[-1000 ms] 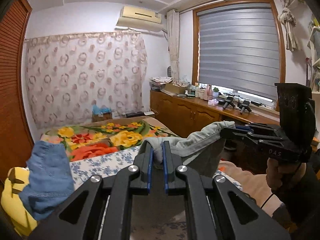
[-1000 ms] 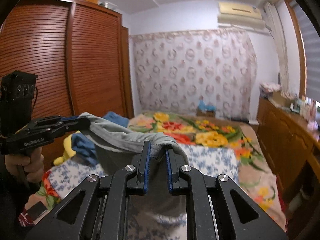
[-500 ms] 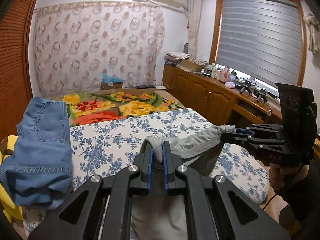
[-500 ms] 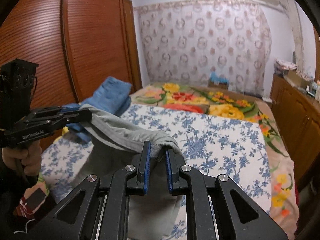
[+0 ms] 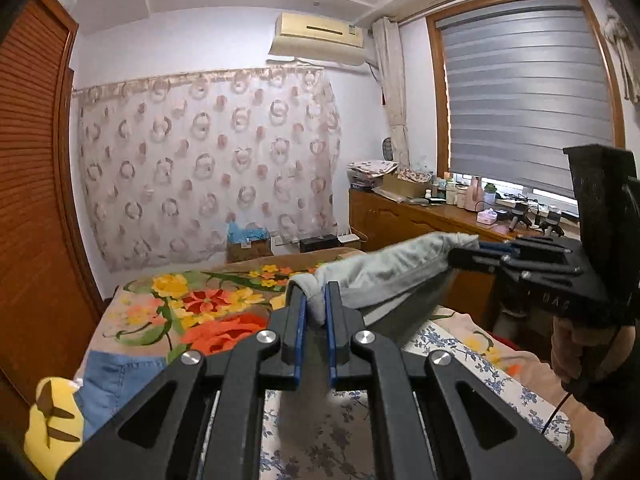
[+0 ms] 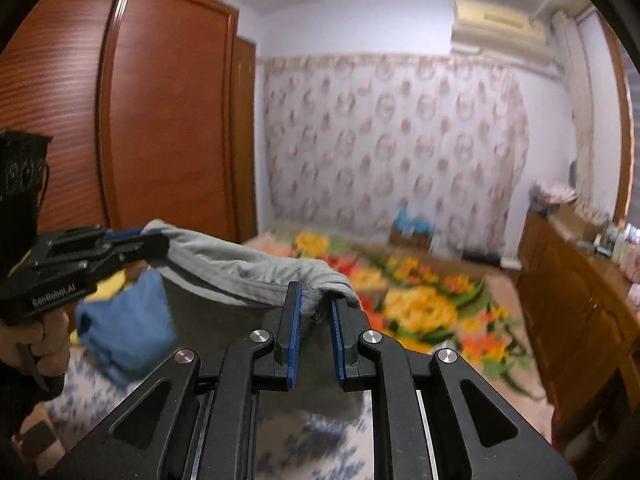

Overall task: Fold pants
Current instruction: 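Carry the held edge over the garment with both tools, folding it onto itself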

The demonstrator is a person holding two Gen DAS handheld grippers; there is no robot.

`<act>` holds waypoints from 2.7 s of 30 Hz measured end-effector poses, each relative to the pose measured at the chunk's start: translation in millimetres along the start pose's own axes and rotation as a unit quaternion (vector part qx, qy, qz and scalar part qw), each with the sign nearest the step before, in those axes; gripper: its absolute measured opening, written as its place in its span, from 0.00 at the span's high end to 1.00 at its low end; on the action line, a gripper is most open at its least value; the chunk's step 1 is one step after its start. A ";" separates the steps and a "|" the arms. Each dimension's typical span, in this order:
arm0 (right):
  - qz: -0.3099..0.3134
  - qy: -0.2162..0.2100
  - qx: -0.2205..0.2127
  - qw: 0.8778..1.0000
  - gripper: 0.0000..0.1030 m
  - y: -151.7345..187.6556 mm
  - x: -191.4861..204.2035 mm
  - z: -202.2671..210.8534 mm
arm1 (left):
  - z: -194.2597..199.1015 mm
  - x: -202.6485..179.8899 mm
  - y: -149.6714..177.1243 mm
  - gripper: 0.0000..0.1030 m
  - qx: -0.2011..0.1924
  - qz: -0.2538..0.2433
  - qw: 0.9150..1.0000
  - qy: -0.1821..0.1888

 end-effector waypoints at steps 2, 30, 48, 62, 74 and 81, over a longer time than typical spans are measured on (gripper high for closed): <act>-0.010 -0.006 -0.001 1.000 0.90 -2.0 -3.9 2.7 | -0.8 2.1 10.7 0.95 0.014 0.000 1.000 0.000; -0.012 -0.040 0.180 0.983 0.89 188.3 74.1 33.6 | 69.0 -43.6 195.9 0.95 0.152 0.040 0.987 0.035; -0.030 -0.063 0.229 0.971 0.89 251.8 100.8 62.1 | 96.5 -63.1 237.6 0.95 0.191 0.038 0.979 0.052; -0.030 -0.077 0.199 0.977 0.89 234.6 110.3 105.2 | 134.8 -73.4 201.5 0.95 0.156 0.015 0.986 0.057; 0.005 -0.070 0.141 0.988 0.89 180.8 112.1 138.0 | 156.0 -74.0 155.8 0.95 0.104 -0.005 0.993 0.053; 0.017 -0.060 0.146 0.987 0.89 180.5 108.4 124.2 | 137.0 -63.0 163.6 0.94 0.116 0.003 0.992 0.047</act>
Point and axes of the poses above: each gripper's, at about its wrist camera, not at the fingertips, and z roughly against the way its jaws point, x to its left, y to its underside, the point moved 5 cm from there along -z, roughly the way its jaws point, and after that the axes turned 1 degree about y, right-handed, at the moved point
